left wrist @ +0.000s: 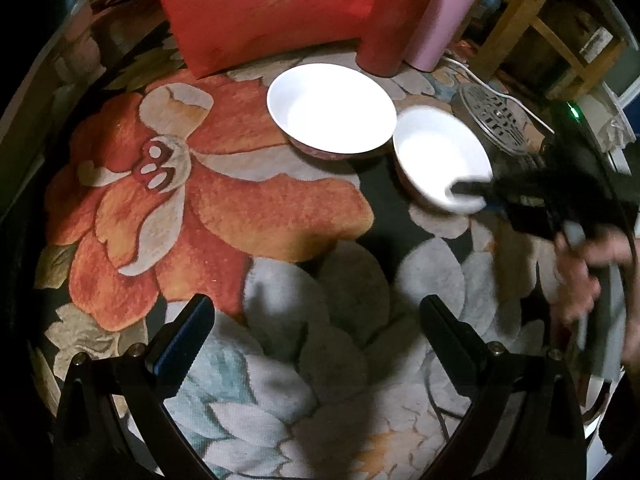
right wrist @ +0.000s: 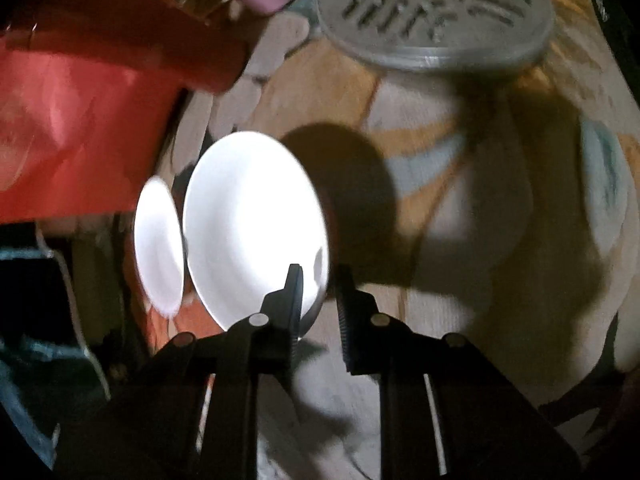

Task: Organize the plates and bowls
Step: 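Grasp a white bowl rim with the right tool while the left tool grips it too, then carry the second white bowl over the plate stack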

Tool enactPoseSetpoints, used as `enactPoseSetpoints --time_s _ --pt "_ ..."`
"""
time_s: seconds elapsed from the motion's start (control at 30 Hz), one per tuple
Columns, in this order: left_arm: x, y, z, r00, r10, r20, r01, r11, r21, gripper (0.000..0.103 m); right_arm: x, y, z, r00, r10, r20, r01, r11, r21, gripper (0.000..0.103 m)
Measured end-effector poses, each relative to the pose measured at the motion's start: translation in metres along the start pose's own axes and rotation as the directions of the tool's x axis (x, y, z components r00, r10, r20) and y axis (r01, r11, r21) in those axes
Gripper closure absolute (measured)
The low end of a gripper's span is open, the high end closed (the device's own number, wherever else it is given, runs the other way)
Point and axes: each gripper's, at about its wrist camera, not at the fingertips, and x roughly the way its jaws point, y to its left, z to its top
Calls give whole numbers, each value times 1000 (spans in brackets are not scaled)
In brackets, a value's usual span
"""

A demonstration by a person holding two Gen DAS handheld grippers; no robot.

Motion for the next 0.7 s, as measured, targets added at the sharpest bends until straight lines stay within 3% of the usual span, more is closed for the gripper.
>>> enactPoseSetpoints --time_s 0.2,0.3,0.4,0.53,0.6,0.63,0.7 --pt "13 -3 -3 999 -26 -34 26 1000 -10 1 8 -6 -42 979 25 -202 -68 976 -209 87" --pt "25 -8 -7 997 -48 -67 47 999 -13 1 9 0 -58 970 10 -242 -90 942 -324 86" --pt "38 -16 -9 995 -50 -82 50 999 0 2 5 10 -66 976 -42 -214 -49 912 -406 83" --pt "50 -26 -5 995 -71 -75 71 997 -9 18 -1 21 -76 987 -103 -123 38 896 -443 83" --pt "55 -29 -3 994 -74 -75 73 997 -19 20 -4 22 -82 990 -117 -74 73 894 -443 83" --pt "59 -29 -2 994 -75 -80 74 997 -26 24 -6 19 -82 990 -125 -61 86 894 -439 83" --pt "65 -31 0 993 -79 -90 76 996 -41 47 -4 22 -88 990 -139 -22 116 897 -427 83"
